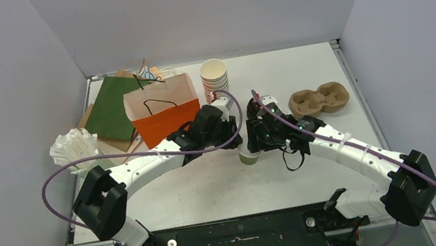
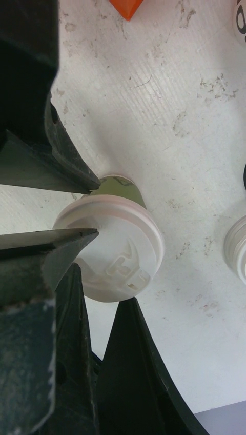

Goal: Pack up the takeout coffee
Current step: Close the cup lid on the coffee cup.

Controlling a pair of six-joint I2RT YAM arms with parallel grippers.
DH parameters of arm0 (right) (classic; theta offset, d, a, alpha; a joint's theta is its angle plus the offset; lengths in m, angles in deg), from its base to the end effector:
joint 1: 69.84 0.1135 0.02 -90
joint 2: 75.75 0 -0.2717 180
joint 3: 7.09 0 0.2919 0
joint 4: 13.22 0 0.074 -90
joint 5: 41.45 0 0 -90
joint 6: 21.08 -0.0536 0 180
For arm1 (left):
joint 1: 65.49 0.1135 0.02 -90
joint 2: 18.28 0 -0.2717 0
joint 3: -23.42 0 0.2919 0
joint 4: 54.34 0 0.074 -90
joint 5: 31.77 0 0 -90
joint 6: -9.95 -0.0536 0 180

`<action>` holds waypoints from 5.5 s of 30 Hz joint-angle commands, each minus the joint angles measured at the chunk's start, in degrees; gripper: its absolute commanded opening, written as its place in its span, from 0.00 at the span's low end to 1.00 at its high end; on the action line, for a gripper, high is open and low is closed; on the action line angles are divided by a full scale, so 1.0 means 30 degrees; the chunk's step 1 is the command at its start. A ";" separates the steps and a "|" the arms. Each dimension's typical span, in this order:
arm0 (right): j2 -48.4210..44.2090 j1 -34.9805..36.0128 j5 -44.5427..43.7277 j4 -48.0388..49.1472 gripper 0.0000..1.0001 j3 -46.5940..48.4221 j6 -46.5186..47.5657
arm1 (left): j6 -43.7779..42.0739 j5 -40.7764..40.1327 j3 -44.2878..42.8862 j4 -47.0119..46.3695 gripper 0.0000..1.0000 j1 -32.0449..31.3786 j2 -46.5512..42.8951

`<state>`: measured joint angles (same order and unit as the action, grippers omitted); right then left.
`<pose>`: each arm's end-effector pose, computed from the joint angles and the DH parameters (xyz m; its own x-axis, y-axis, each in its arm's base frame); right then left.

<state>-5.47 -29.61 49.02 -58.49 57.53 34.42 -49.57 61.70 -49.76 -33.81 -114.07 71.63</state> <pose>0.2282 0.1936 0.2414 -0.8565 0.0173 -0.5158 -0.1998 0.9104 0.3622 0.2626 -0.3025 0.2240 -0.7410 0.0746 -0.6673 0.4694 0.7683 -0.4353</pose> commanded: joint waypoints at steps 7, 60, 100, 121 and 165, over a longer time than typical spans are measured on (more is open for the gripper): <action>-0.0544 -0.0372 -0.0660 -0.0868 0.57 0.1912 0.1903 | -0.0889 -0.0655 -0.1076 0.0206 0.32 0.0242 -0.0948; 0.1030 -0.4690 1.0126 0.4953 0.71 -0.0792 0.4789 | 0.4741 0.4009 0.7826 -1.1184 0.06 0.1752 -0.2425; -0.0991 -0.2914 0.4809 0.2475 0.95 0.0527 0.9074 | 0.3354 0.4912 0.6772 -0.9740 0.17 0.2707 -0.3173; 0.2006 0.0513 -0.0011 0.0479 0.99 0.3674 1.0337 | 0.5588 0.7090 0.7728 -1.3702 0.26 0.3016 -0.1278; 0.2435 -0.2351 0.2186 -0.0132 0.88 0.3715 0.8949 | 0.7731 0.8074 0.8041 -1.7318 0.22 0.2625 0.1141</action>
<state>5.04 -36.04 55.19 -59.73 68.32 62.62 -27.14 85.35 -25.70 -81.81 -105.54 74.44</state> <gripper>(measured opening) 0.872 0.204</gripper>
